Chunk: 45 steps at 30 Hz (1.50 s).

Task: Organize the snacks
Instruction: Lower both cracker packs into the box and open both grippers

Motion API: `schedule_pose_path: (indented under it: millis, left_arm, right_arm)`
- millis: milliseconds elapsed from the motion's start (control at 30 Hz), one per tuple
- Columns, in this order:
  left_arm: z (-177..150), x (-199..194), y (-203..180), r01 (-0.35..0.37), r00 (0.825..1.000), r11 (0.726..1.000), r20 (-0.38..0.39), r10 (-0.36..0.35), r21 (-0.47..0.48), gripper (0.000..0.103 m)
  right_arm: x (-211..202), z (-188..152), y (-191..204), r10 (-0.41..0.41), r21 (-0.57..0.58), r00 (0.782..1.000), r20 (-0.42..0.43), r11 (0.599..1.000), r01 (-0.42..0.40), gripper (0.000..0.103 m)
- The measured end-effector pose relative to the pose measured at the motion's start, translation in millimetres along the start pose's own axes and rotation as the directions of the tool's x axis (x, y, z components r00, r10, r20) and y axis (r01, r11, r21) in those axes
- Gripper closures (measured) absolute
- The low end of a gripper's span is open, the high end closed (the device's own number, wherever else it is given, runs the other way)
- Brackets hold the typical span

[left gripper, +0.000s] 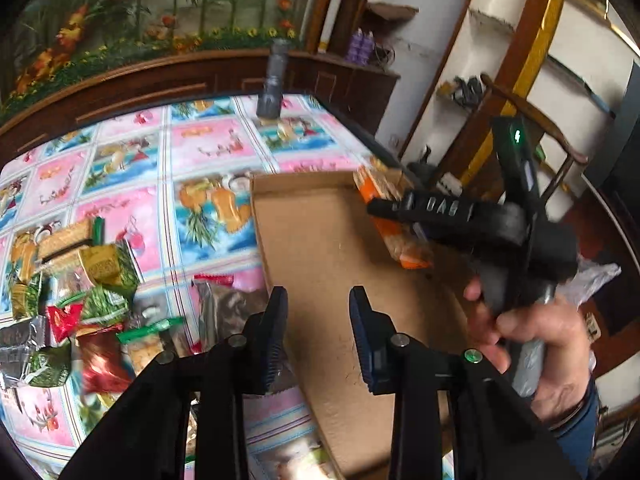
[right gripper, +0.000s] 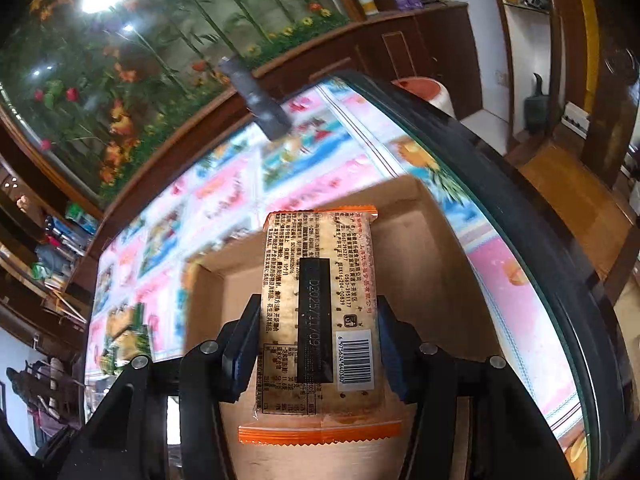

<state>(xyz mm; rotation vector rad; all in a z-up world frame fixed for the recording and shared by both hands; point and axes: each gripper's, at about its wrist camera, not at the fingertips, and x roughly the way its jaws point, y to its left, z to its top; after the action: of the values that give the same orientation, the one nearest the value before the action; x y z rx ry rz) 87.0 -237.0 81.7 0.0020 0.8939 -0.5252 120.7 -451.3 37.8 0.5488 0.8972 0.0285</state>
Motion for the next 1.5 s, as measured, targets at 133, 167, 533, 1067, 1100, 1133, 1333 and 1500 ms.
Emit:
schedule_pose_path:
  millis: [133, 167, 533, 1067, 1100, 1133, 1333, 1500]
  left_arm:
    - [-20, -15, 36, -0.105, 0.994, 0.994, 0.000, 0.106, -0.040, 0.068]
    - [-25, -20, 46, -0.134, 0.991, 0.990, -0.004, 0.134, -0.054, 0.067]
    - [-79, -23, 90, -0.221, 0.973, 0.955, -0.107, 0.203, -0.198, 0.042]
    - [-73, 14, 67, -0.366, 0.930, 0.922, -0.087, 0.357, -0.124, 0.058]
    - [-74, 12, 69, -0.360, 0.932, 0.924, -0.090, 0.350, -0.130, 0.058]
    - [-75, 9, 71, -0.346, 0.937, 0.927, -0.094, 0.336, -0.141, 0.058]
    - [-67, -25, 70, -0.280, 0.959, 0.939, -0.025, 0.281, -0.201, 0.058]
    - [-29, -37, 42, -0.203, 0.976, 0.965, 0.045, 0.213, -0.165, 0.058]
  right_arm:
    - [-7, 2, 4, 0.021, -0.016, 1.000, 0.015, 1.000, -0.021, 0.046]
    - [-10, 1, 8, 0.021, -0.031, 1.000, 0.023, 0.999, -0.020, 0.046]
    - [-10, -9, 20, 0.021, -0.069, 0.999, 0.034, 0.997, -0.019, 0.046]
    - [-5, -8, 21, -0.012, -0.077, 0.999, 0.033, 0.997, 0.015, 0.046]
    - [-5, -8, 21, -0.012, -0.075, 0.999, 0.033, 0.997, 0.014, 0.046]
    - [-5, -9, 20, -0.009, -0.071, 0.999, 0.033, 0.997, 0.012, 0.046]
    - [-8, -6, 14, -0.003, -0.050, 0.999, 0.036, 0.999, 0.004, 0.046]
    - [-9, -3, 9, 0.000, -0.030, 0.999, 0.040, 1.000, 0.001, 0.046]
